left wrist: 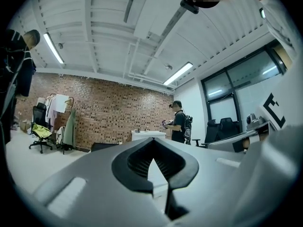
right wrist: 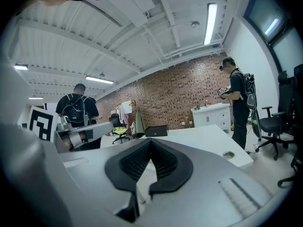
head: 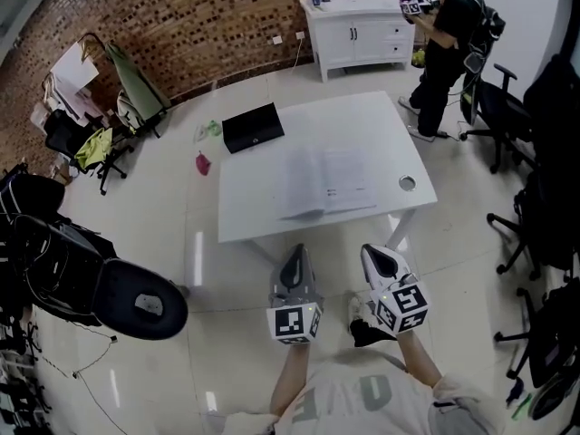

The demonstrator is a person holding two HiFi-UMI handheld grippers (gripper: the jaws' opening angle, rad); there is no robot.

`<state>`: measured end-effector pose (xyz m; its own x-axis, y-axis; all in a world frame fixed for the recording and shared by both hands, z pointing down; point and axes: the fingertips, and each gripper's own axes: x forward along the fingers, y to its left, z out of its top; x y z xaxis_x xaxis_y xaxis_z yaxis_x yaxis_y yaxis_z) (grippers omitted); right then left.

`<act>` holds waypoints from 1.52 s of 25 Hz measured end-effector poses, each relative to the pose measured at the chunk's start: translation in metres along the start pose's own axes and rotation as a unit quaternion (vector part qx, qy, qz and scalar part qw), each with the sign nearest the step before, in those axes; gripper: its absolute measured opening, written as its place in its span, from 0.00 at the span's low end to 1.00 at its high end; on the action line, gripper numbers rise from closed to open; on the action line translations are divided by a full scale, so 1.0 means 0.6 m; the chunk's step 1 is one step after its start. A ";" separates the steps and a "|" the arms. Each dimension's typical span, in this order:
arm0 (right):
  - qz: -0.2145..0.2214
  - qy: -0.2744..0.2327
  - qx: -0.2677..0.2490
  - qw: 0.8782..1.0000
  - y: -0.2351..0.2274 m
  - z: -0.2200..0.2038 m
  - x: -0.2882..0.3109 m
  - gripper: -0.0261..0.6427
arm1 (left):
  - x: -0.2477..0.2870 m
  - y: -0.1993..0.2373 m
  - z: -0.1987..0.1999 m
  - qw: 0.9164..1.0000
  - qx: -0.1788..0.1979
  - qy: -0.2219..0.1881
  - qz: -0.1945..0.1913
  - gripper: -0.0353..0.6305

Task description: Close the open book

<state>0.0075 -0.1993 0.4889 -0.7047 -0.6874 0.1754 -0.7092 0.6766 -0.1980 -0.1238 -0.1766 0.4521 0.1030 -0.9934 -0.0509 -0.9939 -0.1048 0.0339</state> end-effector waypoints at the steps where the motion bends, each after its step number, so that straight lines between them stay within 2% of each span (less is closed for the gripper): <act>1: 0.001 0.002 -0.003 1.000 -0.016 0.005 0.020 0.04 | 0.028 0.005 0.000 1.000 -0.003 -0.001 0.000 0.07; 3: 0.005 0.004 -0.005 1.000 -0.046 0.015 0.056 0.04 | 0.077 0.016 -0.002 1.000 -0.010 -0.002 0.004 0.07; 7: 0.010 0.003 -0.003 1.000 -0.078 0.030 0.109 0.04 | 0.128 0.039 -0.008 1.000 0.014 0.009 0.015 0.07; 13: 0.004 -0.002 0.007 1.000 -0.101 0.068 0.180 0.04 | 0.201 0.086 -0.009 1.000 -0.010 0.023 0.013 0.07; 19: 0.006 -0.010 0.007 1.000 -0.124 0.055 0.179 0.04 | 0.225 0.064 -0.011 1.000 -0.011 -0.003 0.006 0.07; 21: 0.006 -0.010 0.009 1.000 -0.118 0.066 0.214 0.04 | 0.243 0.095 0.004 0.999 -0.038 -0.020 0.010 0.07; 23: 0.006 -0.007 0.010 1.000 -0.104 0.077 0.246 0.04 | 0.253 0.131 0.007 0.996 -0.087 -0.027 0.015 0.06; 25: 0.006 -0.001 0.014 1.000 -0.097 0.078 0.262 0.04 | 0.261 0.151 -0.022 0.986 -0.163 -0.020 0.011 0.17; 26: 0.006 0.003 0.020 1.000 -0.097 0.075 0.265 0.04 | 0.264 0.157 -0.046 0.977 -0.212 -0.013 0.011 0.19; 27: 0.006 0.005 0.025 1.000 -0.097 0.072 0.268 0.04 | 0.266 0.163 -0.076 0.964 -0.266 -0.006 0.016 0.23; 28: 0.004 0.007 0.030 1.000 -0.099 0.068 0.270 0.04 | 0.267 0.169 -0.111 0.947 -0.322 0.004 0.026 0.27; 30: -0.002 0.012 0.038 0.999 -0.105 0.060 0.274 0.04 | 0.265 0.175 -0.187 0.903 -0.425 0.035 0.052 0.34; 32: -0.007 0.016 0.043 0.999 -0.113 0.055 0.269 0.04 | 0.258 0.163 -0.250 0.857 -0.505 0.069 0.074 0.35; 33: -0.009 0.018 0.046 0.999 -0.118 0.053 0.262 0.04 | 0.254 0.153 -0.270 0.836 -0.536 0.080 0.082 0.35; 35: -0.017 0.019 0.053 0.998 -0.132 0.049 0.243 0.04 | 0.243 0.133 -0.301 0.800 -0.584 0.094 0.101 0.36; 36: -0.022 0.020 0.057 0.998 -0.139 0.046 0.233 0.04 | 0.238 0.125 -0.315 0.785 -0.601 0.100 0.112 0.37; 38: -0.030 0.021 0.062 0.997 -0.153 0.042 0.217 0.04 | 0.226 0.114 -0.340 0.761 -0.625 0.109 0.137 0.38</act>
<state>-0.0189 -0.3576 0.5057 -0.6632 -0.7123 0.2299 -0.7442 0.5949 -0.3037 -0.1700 -0.3284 0.6513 0.0382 -0.9557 0.2918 -0.1808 0.2806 0.9426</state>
